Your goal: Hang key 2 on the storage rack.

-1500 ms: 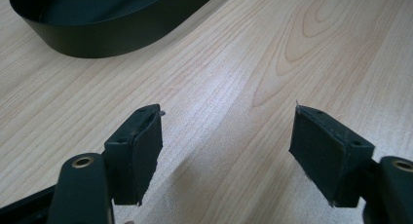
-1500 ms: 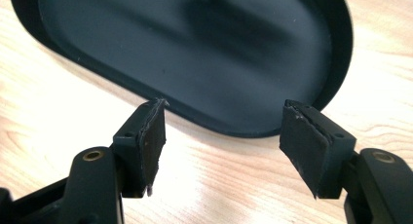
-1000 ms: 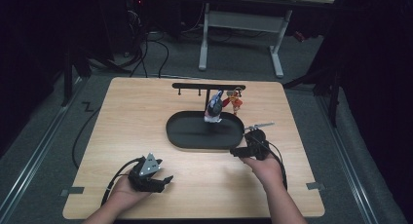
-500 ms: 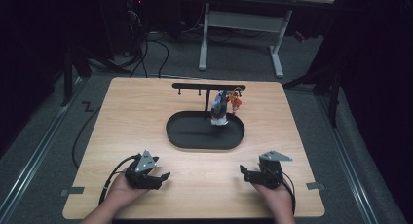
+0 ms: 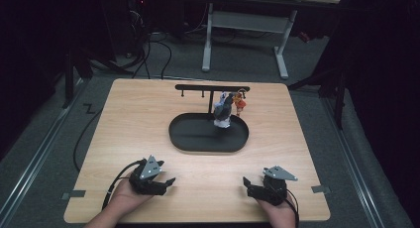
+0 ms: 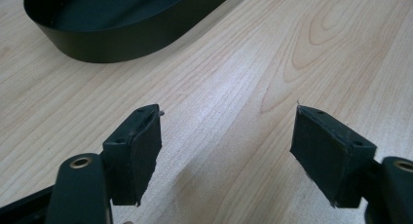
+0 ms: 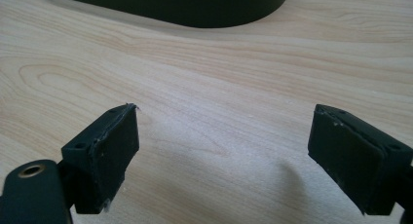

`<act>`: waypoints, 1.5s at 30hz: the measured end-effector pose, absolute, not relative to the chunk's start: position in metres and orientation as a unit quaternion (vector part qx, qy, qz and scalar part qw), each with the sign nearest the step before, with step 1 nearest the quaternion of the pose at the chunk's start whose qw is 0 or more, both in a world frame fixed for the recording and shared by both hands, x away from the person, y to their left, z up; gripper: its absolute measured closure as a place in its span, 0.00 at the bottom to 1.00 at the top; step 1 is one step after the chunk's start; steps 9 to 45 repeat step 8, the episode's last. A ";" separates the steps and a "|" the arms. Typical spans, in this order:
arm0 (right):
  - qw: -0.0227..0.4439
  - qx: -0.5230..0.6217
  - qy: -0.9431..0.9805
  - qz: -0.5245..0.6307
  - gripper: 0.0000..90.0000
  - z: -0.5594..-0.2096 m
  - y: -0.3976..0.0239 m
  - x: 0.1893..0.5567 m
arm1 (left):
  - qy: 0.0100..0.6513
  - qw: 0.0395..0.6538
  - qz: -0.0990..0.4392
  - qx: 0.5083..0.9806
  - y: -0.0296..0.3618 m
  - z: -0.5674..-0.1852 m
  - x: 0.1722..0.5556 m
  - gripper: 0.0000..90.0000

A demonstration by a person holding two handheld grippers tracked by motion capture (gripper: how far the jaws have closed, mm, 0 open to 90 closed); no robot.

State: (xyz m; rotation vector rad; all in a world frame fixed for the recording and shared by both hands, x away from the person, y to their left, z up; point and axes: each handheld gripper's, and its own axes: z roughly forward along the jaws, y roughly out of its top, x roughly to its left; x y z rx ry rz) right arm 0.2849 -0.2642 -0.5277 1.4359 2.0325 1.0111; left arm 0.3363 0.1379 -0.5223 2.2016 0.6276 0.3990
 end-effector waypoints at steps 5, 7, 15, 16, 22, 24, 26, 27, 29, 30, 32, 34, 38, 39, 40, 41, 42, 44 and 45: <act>0.219 0.521 0.741 0.363 0.12 -0.529 -0.259 0.286 | 0.247 0.400 0.156 0.869 0.140 -0.522 0.337 0.30; 0.221 0.519 0.741 0.364 0.12 -0.529 -0.258 0.287 | 0.247 0.402 0.156 0.868 0.140 -0.521 0.337 0.30; 0.221 0.520 0.740 0.364 0.12 -0.529 -0.257 0.288 | 0.248 0.404 0.157 0.866 0.141 -0.521 0.337 0.30; 0.221 0.520 0.740 0.364 0.12 -0.529 -0.257 0.288 | 0.248 0.404 0.157 0.866 0.141 -0.521 0.337 0.30; 0.221 0.520 0.740 0.364 0.12 -0.529 -0.257 0.288 | 0.248 0.404 0.157 0.866 0.141 -0.521 0.337 0.30; 0.221 0.520 0.740 0.364 0.12 -0.529 -0.257 0.288 | 0.248 0.404 0.157 0.866 0.141 -0.521 0.337 0.30; 0.221 0.520 0.740 0.364 0.12 -0.529 -0.257 0.288 | 0.248 0.404 0.157 0.866 0.141 -0.521 0.337 0.30; 0.221 0.520 0.740 0.364 0.12 -0.529 -0.257 0.288 | 0.248 0.404 0.157 0.866 0.141 -0.521 0.337 0.30; 0.221 0.520 0.740 0.364 0.12 -0.529 -0.257 0.288 | 0.248 0.404 0.157 0.866 0.141 -0.521 0.337 0.30; 0.221 0.520 0.740 0.364 0.12 -0.529 -0.257 0.288 | 0.248 0.404 0.157 0.866 0.141 -0.521 0.337 0.30; 0.221 0.520 0.740 0.364 0.12 -0.529 -0.257 0.288 | 0.248 0.404 0.157 0.866 0.141 -0.521 0.337 0.30; 0.221 0.520 0.740 0.364 0.12 -0.529 -0.257 0.288 | 0.248 0.404 0.157 0.866 0.141 -0.521 0.337 0.30; 0.221 0.520 0.740 0.364 0.12 -0.529 -0.257 0.288 | 0.248 0.404 0.157 0.866 0.141 -0.521 0.337 0.30; 0.221 0.520 0.740 0.364 0.12 -0.529 -0.257 0.288 | 0.248 0.404 0.157 0.866 0.141 -0.521 0.337 0.30; 0.221 0.520 0.740 0.364 0.12 -0.529 -0.257 0.288 | 0.248 0.404 0.157 0.866 0.141 -0.521 0.337 0.30; 0.221 0.520 0.740 0.364 0.12 -0.529 -0.257 0.288 | 0.248 0.404 0.157 0.866 0.141 -0.521 0.337 0.30; 0.221 0.520 0.740 0.364 0.12 -0.529 -0.257 0.288 | 0.248 0.404 0.157 0.866 0.141 -0.521 0.337 0.30; 0.221 0.520 0.740 0.364 0.12 -0.529 -0.257 0.288 | 0.248 0.404 0.157 0.866 0.141 -0.521 0.337 0.30; 0.221 0.520 0.740 0.364 0.12 -0.529 -0.257 0.288 | 0.248 0.404 0.157 0.866 0.141 -0.521 0.337 0.30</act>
